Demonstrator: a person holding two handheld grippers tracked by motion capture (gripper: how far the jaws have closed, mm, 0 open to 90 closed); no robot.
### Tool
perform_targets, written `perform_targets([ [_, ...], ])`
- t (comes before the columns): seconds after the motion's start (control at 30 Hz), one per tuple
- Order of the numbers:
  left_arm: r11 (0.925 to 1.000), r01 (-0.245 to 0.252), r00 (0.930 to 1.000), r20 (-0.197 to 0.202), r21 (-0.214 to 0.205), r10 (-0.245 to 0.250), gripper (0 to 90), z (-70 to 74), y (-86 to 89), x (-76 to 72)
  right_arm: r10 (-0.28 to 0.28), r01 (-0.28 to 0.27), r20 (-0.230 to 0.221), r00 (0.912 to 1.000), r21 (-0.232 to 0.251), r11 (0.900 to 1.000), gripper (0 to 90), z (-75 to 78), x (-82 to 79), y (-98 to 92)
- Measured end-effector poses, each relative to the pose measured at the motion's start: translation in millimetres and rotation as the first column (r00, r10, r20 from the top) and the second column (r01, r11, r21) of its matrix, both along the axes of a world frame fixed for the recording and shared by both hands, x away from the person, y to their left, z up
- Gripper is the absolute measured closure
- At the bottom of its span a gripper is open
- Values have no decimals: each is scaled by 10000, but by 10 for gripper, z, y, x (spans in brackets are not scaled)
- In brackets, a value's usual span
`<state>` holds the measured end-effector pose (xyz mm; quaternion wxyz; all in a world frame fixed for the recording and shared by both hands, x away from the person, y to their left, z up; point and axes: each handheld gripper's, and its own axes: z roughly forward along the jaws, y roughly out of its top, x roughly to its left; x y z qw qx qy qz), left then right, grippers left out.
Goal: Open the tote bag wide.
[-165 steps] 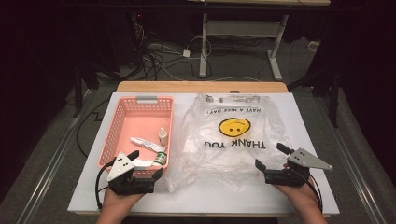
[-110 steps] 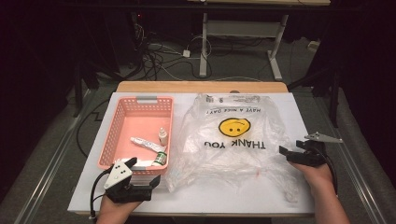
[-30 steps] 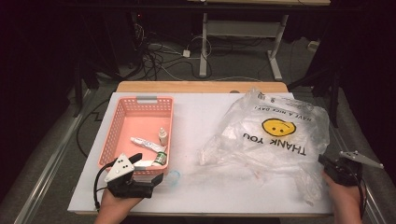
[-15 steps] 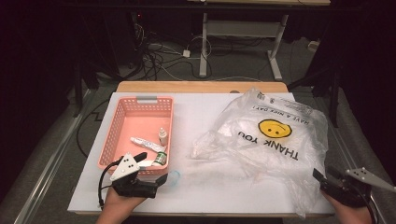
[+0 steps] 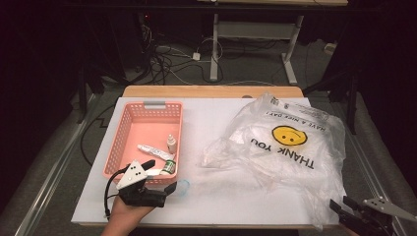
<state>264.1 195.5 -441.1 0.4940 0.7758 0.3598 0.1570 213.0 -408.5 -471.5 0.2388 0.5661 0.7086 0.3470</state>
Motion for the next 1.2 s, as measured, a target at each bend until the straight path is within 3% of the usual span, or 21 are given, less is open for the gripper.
perform_targets([
  [0.1,10000,14,10000,3,19,-14,0,0,-7,-4,59,-59,-196,9998,19,10000,534,-34,15,-25],
  [0.17,10000,17,10000,18,3,-17,0,2,-15,-9,143,-143,-199,9997,-14,9999,638,-32,16,-38],
  [0.2,10000,17,10000,18,3,-17,0,2,-15,-9,143,-143,-199,9997,-14,9999,638,-32,16,-38],
  [0.23,10000,15,10000,-4,-6,-15,0,-1,-19,-10,285,-291,-223,9993,-286,9992,710,-31,15,-9],
  [0.33,10000,25,10000,-25,35,-24,0,-9,-25,-7,708,-724,-353,9969,-450,9964,886,-23,24,32],
  [0.43,10000,-21,10000,3,36,21,0,-5,-12,-5,957,-989,-436,9945,-778,9921,900,0,37,112],
  [0.67,9999,-169,9999,35,10,169,0,6,51,-11,1815,-1842,-344,9828,-1048,9773,900,28,78,341],
  [0.97,9996,-284,9996,56,3,284,0,8,103,-23,3040,-3078,-492,9514,-1215,9436,900,17,202,771],
  [1.0,9995,-305,9995,44,-3,305,0,8,110,-24,3040,-3078,-492,9514,-1215,9436,900,17,202,771],
  [1.03,9995,-314,9995,29,-32,314,0,6,116,-25,3256,-3290,-470,9443,-1307,9353,900,18,217,856],
  [1.07,9995,-322,9995,17,-43,322,0,5,123,-26,3256,-3290,-470,9443,-1307,9353,900,18,217,856],
  [1.1,9994,-345,9994,7,-54,345,0,5,129,-28,3548,-3577,-464,9338,-1391,9234,900,20,230,954],
  [1.13,9994,-354,9994,7,-50,354,0,5,133,-30,3548,-3577,-464,9338,-1391,9234,900,20,230,954],
  [1.2,9992,-400,9992,3,-52,400,0,4,146,-37,3914,-3940,-479,9190,-1544,9061,900,11,242,1083],
])
